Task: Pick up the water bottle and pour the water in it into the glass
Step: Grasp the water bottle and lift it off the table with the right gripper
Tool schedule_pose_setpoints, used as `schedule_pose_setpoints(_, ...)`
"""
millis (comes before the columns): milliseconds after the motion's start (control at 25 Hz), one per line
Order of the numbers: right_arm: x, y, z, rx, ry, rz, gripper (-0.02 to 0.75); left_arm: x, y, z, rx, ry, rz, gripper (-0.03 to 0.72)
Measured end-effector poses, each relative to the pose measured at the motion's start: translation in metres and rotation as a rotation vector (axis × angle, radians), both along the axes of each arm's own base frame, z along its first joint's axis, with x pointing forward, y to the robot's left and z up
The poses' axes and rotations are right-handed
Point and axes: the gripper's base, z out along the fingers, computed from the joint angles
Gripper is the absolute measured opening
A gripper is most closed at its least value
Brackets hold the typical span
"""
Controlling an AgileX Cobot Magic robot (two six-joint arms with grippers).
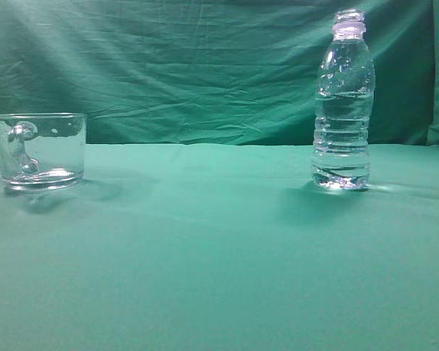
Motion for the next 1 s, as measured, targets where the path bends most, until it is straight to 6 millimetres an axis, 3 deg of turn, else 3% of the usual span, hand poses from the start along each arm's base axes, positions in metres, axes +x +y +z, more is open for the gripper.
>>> schedule_pose_setpoints(1000,0.0009,-0.0005,0.0027,-0.007,-0.031,-0.003,0.0,0.0,0.0,0.0,0.0,0.0,0.0,0.0)
